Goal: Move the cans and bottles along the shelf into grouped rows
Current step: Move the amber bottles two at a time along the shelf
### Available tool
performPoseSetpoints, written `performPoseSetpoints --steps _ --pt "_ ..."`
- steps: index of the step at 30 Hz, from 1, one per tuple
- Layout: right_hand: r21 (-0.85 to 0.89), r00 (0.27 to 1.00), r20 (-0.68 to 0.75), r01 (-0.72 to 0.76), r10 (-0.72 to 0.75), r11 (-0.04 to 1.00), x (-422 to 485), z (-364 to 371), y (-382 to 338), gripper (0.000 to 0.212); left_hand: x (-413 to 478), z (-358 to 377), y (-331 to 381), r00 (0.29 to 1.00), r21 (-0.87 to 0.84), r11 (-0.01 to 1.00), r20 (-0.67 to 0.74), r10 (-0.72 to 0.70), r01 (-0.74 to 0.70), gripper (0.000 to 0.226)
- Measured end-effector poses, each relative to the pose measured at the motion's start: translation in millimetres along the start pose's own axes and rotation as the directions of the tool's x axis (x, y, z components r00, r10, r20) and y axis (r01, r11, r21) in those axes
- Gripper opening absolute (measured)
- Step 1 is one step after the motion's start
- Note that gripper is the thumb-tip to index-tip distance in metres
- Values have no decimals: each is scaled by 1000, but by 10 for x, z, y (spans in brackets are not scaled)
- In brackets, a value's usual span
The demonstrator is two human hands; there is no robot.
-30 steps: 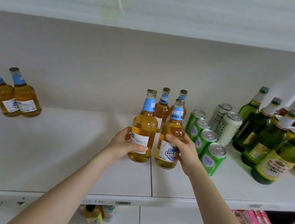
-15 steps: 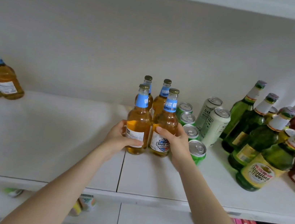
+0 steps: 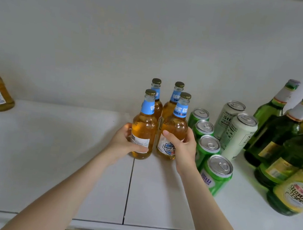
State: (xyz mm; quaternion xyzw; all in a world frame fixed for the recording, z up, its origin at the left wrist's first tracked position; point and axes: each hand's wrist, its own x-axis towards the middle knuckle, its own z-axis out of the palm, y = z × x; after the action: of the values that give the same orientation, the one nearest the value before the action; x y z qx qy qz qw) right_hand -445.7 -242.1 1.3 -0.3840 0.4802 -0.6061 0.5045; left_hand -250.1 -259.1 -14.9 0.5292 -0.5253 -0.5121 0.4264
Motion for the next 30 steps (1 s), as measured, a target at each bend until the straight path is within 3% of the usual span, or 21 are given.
performPoseSetpoints --steps 7,30 --pt "-36 999 -31 7 -8 999 122 6 116 64 173 38 -103 1000 0 1000 -3 30 -30 93" --pt "-38 993 85 89 -85 995 349 -66 272 61 369 112 -164 999 34 999 -33 32 -31 94"
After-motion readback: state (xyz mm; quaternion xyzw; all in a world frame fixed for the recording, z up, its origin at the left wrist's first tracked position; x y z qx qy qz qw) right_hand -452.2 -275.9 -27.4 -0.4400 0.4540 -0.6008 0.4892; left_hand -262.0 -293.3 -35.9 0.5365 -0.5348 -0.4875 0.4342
